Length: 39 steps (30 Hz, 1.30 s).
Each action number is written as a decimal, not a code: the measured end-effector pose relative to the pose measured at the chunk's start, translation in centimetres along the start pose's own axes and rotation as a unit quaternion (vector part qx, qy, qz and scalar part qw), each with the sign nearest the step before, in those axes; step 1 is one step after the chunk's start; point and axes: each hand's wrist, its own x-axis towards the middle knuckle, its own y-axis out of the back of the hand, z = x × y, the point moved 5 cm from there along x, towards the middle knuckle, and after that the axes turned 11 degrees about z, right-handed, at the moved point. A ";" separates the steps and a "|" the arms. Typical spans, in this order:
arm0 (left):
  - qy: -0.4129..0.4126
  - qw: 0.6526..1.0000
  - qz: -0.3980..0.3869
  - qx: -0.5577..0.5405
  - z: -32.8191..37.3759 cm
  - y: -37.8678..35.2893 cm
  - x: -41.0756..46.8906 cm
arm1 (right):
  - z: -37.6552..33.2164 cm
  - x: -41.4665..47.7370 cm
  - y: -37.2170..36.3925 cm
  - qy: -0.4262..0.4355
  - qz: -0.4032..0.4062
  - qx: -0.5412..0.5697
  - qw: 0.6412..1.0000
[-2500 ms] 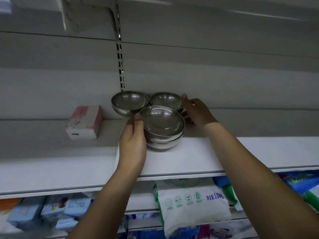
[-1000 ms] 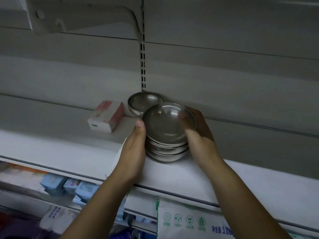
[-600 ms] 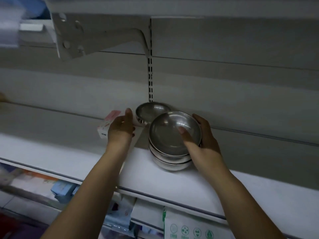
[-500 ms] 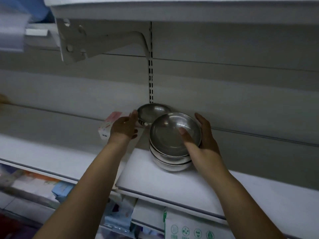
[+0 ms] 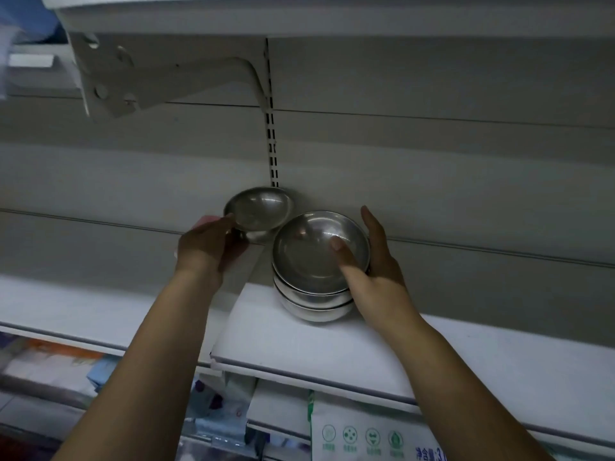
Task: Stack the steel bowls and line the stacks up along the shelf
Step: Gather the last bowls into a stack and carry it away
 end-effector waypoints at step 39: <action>-0.266 0.918 -0.295 -0.012 -1.8 -1.2 -9.1 | -0.5 -1.6 0.3 -0.011 -0.012 -0.010 1.000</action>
